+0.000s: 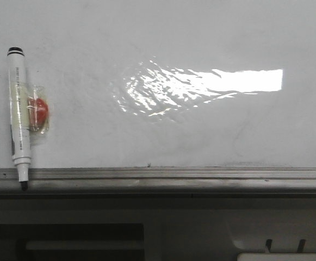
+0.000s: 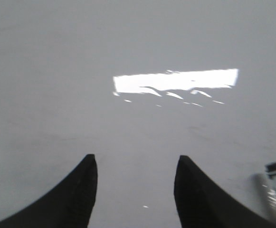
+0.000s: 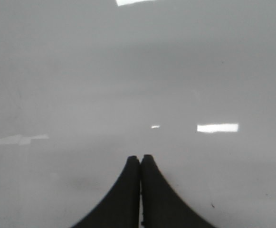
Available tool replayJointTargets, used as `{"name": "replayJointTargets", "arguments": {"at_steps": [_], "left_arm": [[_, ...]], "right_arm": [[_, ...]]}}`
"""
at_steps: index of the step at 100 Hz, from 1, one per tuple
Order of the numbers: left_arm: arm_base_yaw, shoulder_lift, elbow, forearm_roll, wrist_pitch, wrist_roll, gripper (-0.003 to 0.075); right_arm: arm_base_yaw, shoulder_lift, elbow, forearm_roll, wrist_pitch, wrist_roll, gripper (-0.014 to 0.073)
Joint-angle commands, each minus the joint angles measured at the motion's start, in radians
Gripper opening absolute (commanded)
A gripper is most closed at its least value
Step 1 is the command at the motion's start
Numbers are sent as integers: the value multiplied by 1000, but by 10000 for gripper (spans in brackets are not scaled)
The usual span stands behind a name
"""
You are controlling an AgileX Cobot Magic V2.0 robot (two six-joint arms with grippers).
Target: Write number 9 on whiteboard
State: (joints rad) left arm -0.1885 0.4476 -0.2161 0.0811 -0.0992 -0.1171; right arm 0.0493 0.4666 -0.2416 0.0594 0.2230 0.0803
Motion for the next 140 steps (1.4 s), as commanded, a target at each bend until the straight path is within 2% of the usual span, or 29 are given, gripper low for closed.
{"name": "replayJointTargets", "arguments": {"at_steps": [1,26,39,45,53,61,79,94,115,130,140], "left_arm": [[-116,36,-37,-17,-94,-15,314],[-490,84,-37,-192,-74,-15,316],[-596,139,-37,-200,-32,-15,323],[-625,173,-35,-220,-36,-15,351],[-636,231,-35,-239,-64,-15,402],[-636,283,-35,-319,-80,-15,437],[-634,398,-35,-371,-144,-15,437],[-634,488,-35,-371,-284,-15,436],[-634,562,-35,-374,-317,-15,435],[-634,613,-35,-374,-382,-15,414],[-634,643,-37,-424,-396,-15,363]], "right_arm": [[2,15,-34,-4,-65,-8,-69],[2,15,-34,-4,-53,-8,-69],[2,15,-34,-4,-27,-8,-69],[2,15,-34,-4,-27,-8,-69],[2,15,-34,-4,-27,-8,-69],[2,15,-34,-4,-27,-8,-69],[2,15,-34,-2,-23,-8,-69],[2,15,-34,-2,-23,-8,-69],[2,15,-34,-2,-27,-8,-69],[2,15,-34,44,-60,-8,-69],[2,15,-34,87,-67,-8,-69]]}}
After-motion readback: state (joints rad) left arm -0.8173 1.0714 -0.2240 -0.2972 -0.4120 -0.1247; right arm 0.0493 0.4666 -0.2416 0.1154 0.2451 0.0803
